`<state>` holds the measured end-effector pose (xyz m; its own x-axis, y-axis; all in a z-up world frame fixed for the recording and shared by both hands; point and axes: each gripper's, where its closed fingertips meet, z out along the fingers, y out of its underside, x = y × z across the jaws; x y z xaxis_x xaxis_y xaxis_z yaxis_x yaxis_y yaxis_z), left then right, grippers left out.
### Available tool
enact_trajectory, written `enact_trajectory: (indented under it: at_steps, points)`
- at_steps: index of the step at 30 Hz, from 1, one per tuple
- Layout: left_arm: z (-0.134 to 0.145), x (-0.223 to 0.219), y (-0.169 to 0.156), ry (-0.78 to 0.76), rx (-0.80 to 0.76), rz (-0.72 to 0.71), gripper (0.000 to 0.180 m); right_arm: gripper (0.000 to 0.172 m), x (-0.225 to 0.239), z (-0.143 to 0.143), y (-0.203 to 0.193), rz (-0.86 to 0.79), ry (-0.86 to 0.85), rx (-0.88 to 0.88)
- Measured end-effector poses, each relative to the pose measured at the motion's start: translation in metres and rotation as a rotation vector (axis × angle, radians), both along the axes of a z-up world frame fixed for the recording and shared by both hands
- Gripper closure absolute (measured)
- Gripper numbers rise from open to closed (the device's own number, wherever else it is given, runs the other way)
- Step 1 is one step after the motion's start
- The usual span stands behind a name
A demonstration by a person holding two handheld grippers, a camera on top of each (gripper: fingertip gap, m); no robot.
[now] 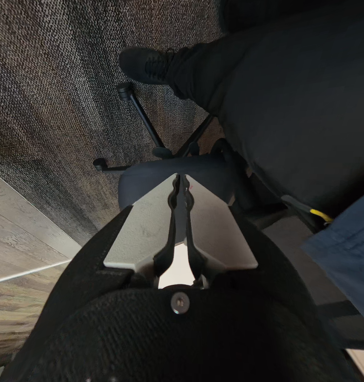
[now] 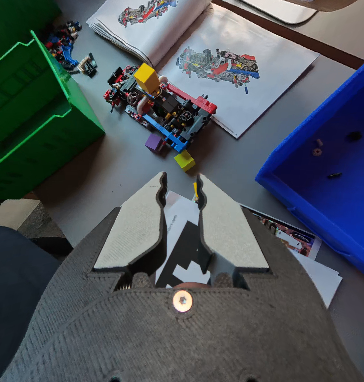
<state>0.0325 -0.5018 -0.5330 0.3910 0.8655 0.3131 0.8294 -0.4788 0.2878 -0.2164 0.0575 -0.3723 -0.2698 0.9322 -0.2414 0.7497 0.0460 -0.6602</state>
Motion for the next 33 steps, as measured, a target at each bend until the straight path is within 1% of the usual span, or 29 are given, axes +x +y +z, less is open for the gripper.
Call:
enact_trajectory:
  at_steps: [3, 7, 9, 12, 15, 19, 24, 27, 29, 31, 33]
  points:
    - [0.009, 0.005, 0.018, 0.009, -0.014, 0.033, 0.180, 0.145, -0.007, -0.006, 0.018, 0.020, 0.010, -0.002]
    - [0.016, 0.026, 0.038, -0.010, -0.037, 0.010, 0.179, 0.145, -0.016, -0.007, 0.040, 0.056, 0.038, 0.008]
    - [0.018, 0.034, 0.046, -0.007, -0.042, -0.007, 0.179, 0.146, -0.013, -0.009, 0.049, 0.091, 0.047, 0.020]
    - [0.022, 0.046, 0.056, -0.005, -0.038, -0.002, 0.179, 0.147, -0.001, -0.022, 0.055, 0.157, 0.018, 0.027]
    - [0.024, 0.058, 0.061, -0.017, -0.034, -0.012, 0.179, 0.147, 0.011, -0.041, 0.049, 0.203, -0.035, 0.032]
    - [0.025, 0.066, 0.064, -0.023, -0.029, -0.027, 0.180, 0.146, 0.016, -0.062, 0.026, 0.254, -0.080, 0.048]
    - [0.027, 0.058, 0.070, 0.007, -0.014, -0.009, 0.178, 0.137, 0.003, -0.098, 0.007, 0.257, -0.147, 0.117]
    - [0.030, 0.051, 0.073, 0.039, 0.002, 0.002, 0.178, 0.138, -0.002, -0.114, 0.001, 0.290, -0.175, 0.182]
    - [0.030, 0.050, 0.073, 0.049, 0.007, 0.007, 0.178, 0.142, -0.002, -0.126, 0.001, 0.307, -0.208, 0.229]
    - [0.030, 0.051, 0.073, 0.052, 0.008, 0.017, 0.179, 0.147, -0.002, -0.130, 0.002, 0.318, -0.224, 0.255]
    - [0.030, 0.055, 0.073, 0.055, 0.013, 0.034, 0.178, 0.147, -0.005, -0.126, 0.001, 0.327, -0.213, 0.256]
